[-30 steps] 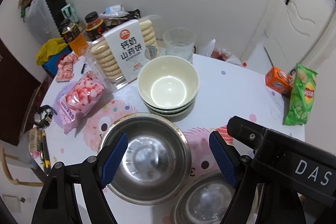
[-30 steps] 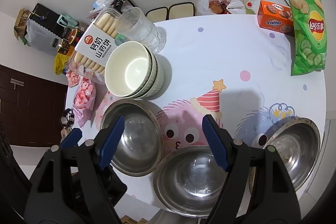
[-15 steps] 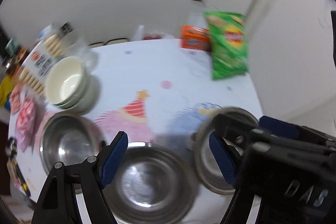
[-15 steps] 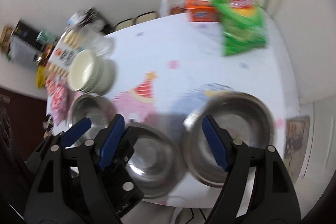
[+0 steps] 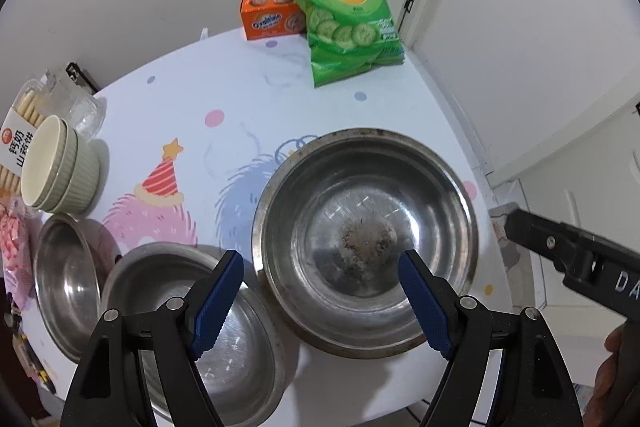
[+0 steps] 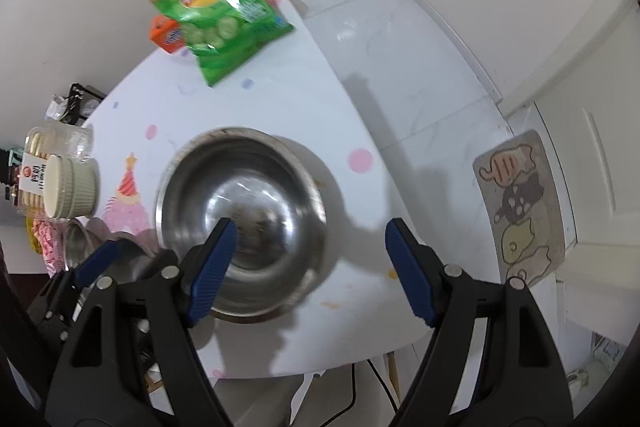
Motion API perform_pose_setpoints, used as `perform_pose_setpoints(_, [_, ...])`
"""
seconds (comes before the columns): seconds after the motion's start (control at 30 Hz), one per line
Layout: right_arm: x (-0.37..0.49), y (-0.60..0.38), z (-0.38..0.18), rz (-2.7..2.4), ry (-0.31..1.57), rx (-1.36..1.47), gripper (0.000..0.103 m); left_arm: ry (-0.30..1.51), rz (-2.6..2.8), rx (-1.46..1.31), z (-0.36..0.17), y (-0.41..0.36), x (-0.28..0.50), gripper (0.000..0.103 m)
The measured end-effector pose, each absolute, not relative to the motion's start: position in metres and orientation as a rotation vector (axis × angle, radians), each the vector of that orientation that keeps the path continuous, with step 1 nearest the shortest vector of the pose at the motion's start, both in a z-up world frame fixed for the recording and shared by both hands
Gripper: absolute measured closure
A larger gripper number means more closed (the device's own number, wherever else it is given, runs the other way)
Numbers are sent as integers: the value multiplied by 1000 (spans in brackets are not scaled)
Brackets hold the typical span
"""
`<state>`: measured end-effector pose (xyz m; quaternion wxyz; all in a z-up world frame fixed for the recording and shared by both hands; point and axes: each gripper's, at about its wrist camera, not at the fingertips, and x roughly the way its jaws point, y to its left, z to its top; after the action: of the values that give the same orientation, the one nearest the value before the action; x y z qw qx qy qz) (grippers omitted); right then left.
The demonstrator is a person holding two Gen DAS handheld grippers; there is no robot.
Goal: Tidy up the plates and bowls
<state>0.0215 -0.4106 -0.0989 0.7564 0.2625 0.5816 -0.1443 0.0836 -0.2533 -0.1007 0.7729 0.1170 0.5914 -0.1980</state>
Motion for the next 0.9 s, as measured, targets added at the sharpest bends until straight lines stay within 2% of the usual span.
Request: perform_pose_setpoints(0.9, [40, -414, -170, -318, 1413, 607, 26, 1407, -363, 296, -172, -255, 119, 22])
